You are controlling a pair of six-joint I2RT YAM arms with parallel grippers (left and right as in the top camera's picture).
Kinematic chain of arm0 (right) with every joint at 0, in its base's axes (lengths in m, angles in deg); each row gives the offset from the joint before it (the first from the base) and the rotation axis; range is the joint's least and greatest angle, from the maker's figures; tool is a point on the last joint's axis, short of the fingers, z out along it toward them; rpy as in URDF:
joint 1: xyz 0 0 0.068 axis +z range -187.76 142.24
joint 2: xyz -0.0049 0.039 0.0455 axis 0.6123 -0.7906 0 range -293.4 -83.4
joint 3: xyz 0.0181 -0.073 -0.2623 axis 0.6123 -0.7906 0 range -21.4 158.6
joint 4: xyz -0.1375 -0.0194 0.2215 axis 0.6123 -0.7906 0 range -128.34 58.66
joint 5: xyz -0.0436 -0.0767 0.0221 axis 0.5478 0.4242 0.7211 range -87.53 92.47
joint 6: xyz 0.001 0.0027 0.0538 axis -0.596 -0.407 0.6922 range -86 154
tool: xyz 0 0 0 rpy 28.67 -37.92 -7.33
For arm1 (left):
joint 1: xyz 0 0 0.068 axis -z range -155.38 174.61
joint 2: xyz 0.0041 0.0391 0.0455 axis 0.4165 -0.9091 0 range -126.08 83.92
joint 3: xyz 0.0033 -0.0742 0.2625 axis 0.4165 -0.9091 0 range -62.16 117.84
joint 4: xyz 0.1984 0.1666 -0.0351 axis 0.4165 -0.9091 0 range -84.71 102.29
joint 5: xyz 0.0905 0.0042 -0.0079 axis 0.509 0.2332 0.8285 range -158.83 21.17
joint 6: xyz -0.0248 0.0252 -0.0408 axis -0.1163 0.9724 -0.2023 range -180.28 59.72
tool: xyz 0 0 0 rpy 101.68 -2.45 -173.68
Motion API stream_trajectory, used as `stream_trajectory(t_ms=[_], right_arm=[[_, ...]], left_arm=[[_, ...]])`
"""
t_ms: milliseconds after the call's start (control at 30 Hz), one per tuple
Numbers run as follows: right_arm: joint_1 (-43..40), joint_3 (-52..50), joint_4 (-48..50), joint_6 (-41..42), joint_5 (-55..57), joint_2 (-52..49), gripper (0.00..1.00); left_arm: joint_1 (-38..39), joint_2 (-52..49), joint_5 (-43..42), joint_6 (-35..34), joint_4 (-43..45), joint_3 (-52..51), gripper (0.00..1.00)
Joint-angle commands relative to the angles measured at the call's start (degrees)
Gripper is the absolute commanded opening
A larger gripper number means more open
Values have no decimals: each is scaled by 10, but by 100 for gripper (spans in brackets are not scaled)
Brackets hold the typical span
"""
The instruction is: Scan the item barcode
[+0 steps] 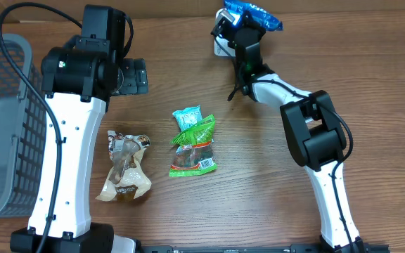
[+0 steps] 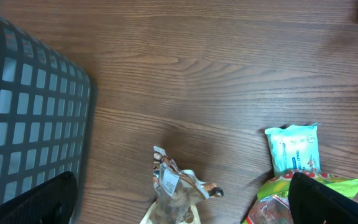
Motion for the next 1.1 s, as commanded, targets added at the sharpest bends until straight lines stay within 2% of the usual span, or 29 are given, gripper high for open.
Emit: stream_trajectory(t_ms=[0, 1067], right_arm=[[0, 10, 9, 0, -31, 15, 4], [2, 10, 13, 0, -55, 0, 4]], left_arm=[[-2, 12, 8, 9, 0, 10, 100], [-2, 12, 8, 9, 0, 10, 100]])
